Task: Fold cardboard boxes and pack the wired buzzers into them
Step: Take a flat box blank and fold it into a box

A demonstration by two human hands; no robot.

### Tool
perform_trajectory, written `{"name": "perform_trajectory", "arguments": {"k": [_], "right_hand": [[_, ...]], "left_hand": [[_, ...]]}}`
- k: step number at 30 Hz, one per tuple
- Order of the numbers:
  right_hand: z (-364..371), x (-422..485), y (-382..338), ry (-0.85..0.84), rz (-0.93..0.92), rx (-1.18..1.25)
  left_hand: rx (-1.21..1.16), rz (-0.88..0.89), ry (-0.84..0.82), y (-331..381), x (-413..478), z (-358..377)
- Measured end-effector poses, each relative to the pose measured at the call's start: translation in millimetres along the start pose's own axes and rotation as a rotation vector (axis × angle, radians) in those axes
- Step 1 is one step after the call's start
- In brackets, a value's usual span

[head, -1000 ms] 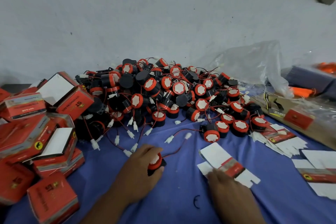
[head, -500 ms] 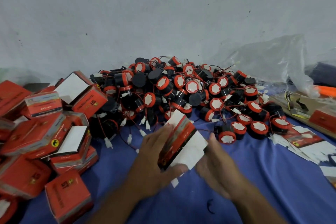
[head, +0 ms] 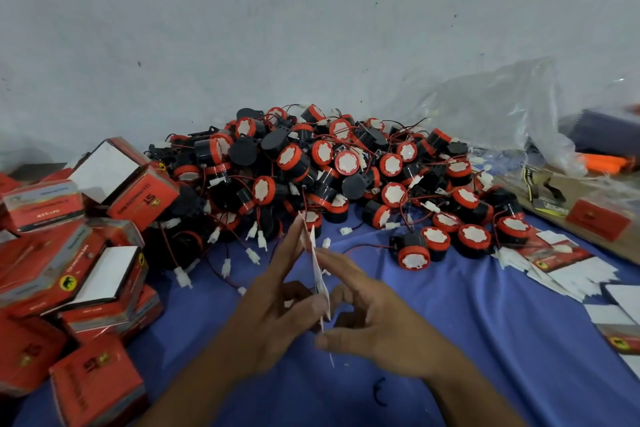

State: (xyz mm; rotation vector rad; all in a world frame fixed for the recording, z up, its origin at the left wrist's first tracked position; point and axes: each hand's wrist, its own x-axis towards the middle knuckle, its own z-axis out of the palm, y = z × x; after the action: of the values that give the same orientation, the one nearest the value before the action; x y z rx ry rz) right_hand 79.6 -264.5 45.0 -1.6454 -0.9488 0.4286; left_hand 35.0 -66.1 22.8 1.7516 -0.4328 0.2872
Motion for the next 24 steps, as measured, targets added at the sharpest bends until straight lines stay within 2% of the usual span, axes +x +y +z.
{"name": "perform_trajectory", "arguments": {"k": [2, 6, 11, 15, 20, 24], "right_hand": [[4.0, 1.5, -0.4, 0.059, -0.009, -0.072], [5.2, 2.2, -1.4, 0.096, -0.032, -0.057], [12.0, 6.4, 4.8, 0.12, -0.039, -0.068], [9.3, 5.4, 5.1, 0.1, 0.022, 0.0], [5.3, 3.7, 2.0, 0.102, 0.028, 0.01], [2.9, 4.9, 4.6, 0.056, 0.037, 0.16]], "left_hand": [[-0.008, -0.072, -0.031, -2.0, -0.7, 2.5], [-0.017, -0.125, -0.065, -2.7, 1.0, -0.7], [0.0, -0.124, -0.149, 2.4, 1.3, -0.5], [0.018, -0.149, -0.129, 7.9, -1.7, -4.7], [0.061, -0.167, -0.223, 18.5, -0.1, 0.9], [0.056, -0.199, -0.234, 25.3, 1.2, 4.3]]}}
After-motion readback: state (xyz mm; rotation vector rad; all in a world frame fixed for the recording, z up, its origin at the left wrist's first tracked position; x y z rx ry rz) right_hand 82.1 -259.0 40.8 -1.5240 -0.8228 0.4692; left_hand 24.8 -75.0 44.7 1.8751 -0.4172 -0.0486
